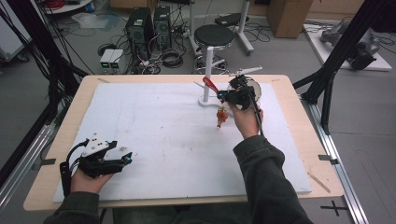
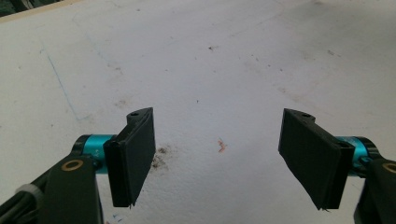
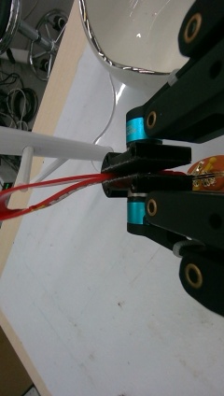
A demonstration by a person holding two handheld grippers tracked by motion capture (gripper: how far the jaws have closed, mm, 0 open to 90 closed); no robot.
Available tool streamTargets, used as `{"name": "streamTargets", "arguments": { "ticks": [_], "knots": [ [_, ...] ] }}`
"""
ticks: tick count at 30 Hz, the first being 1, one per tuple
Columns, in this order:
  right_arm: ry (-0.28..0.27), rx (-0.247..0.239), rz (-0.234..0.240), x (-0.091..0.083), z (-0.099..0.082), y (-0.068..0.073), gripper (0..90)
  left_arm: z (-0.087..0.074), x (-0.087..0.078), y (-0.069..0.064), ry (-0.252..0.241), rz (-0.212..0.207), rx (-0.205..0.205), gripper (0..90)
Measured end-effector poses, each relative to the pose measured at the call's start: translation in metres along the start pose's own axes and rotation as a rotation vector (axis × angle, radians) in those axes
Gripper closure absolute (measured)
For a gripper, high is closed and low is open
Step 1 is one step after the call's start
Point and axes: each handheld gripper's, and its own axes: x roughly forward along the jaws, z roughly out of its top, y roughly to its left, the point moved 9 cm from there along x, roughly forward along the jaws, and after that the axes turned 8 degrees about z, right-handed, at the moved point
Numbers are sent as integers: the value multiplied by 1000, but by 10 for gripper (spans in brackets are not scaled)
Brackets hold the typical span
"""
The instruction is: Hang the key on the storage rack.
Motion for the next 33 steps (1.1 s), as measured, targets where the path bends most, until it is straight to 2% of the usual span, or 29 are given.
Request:
{"name": "streamTargets", "arguments": {
  "ticks": [7, 19, 23, 33],
  "knots": [
    [-12, -21, -14, -2, 0, 1, 871, 0, 0, 0, 0, -1, 1, 276],
    [-24, 2, -40, -1, -2, -3, 871, 0, 0, 0, -1, -1, -1, 276],
    [-31, -17, -50, -3, -1, -2, 871, 0, 0, -1, -2, -3, -5, 276],
    [-28, -7, -50, 2, -3, -3, 871, 0, 0, -1, -1, -4, 3, 276]
  ]
}}
